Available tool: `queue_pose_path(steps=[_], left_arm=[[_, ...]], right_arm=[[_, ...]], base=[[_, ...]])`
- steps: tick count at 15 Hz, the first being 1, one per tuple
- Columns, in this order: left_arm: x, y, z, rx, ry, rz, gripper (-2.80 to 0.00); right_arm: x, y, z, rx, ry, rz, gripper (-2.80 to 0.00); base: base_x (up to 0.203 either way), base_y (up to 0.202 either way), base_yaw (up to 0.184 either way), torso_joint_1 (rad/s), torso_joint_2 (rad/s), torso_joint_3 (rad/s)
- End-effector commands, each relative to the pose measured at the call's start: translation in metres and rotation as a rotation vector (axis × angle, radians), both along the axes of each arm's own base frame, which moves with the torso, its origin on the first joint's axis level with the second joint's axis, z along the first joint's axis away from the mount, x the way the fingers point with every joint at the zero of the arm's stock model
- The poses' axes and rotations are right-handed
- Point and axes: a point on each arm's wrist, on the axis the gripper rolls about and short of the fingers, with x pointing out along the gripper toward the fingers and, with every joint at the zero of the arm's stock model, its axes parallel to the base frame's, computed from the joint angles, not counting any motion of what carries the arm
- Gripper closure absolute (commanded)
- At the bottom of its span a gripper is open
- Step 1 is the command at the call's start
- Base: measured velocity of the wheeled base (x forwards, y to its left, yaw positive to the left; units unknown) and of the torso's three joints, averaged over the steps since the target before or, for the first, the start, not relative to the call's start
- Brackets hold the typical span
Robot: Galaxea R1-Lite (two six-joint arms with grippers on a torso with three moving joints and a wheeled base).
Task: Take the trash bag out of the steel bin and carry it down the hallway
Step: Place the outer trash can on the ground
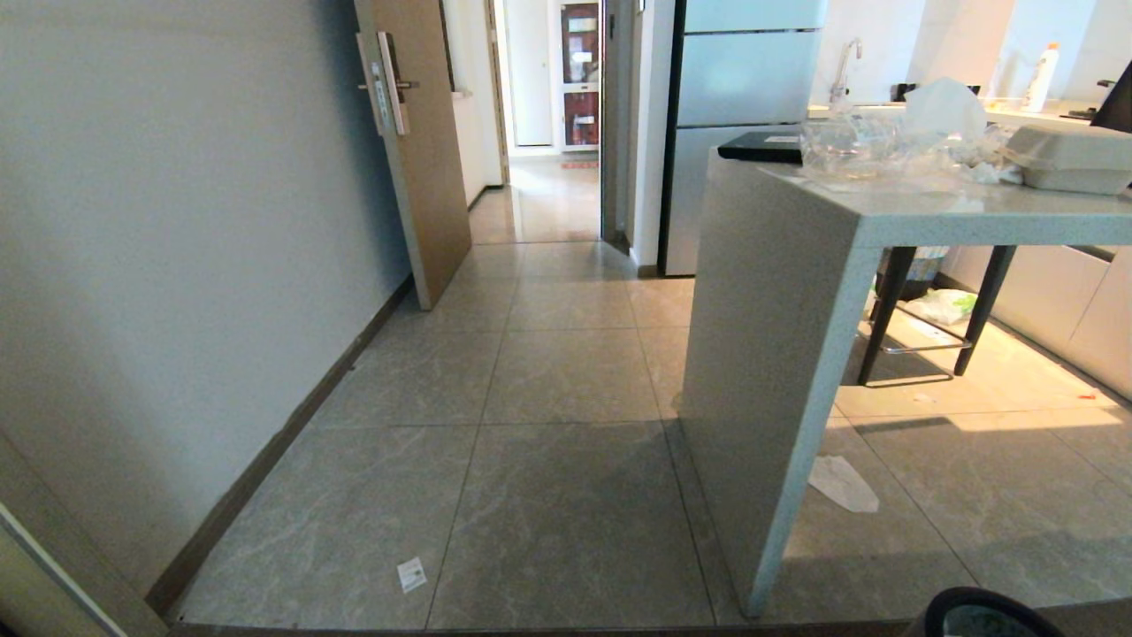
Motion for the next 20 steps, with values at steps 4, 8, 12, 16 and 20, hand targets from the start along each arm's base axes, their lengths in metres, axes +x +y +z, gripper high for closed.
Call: queue_pose_path(steps=[4,8,12,16,20], left_arm=[[0.0,0.0,0.0001,0.001,-0.002,0.001,0.0],[0.0,0.0,0.0001,-0.002,-0.002,0.001,0.0],[0.0001,0.0,-0.0003,-0.003,-0.001,0.001,0.0],[0.0001,0.0,-0.0002,-0.006,-0.001,0.001,0.0],[0.0001,0.0,-0.0003,-0.008,0.0,0.001,0.0]], right_arm=[[0.0,0.0,0.0,0.0,0.0,0.0,0.0],[0.0,0.0,0.0,0.0,0.0,0.0,0.0],[0.0,0.0,0.0,0.0,0.0,0.0,0.0],[0.0,0.0,0.0,0.001,0.0,0.0,0.0],[0.0,0.0,0.0,0.0,0.0,0.001,0.0]], base=[[0.0,0.0,0.0,0.0,0.0,-0.048],[0.0,0.0,0.0,0.0,0.0,-0.175],[0.0,0.0,0.0,0.006,0.0,-0.198],[0.0,0.0,0.0,0.002,0.0,-0.198],[0.0,0.0,0.0,0.002,0.0,-0.201]])
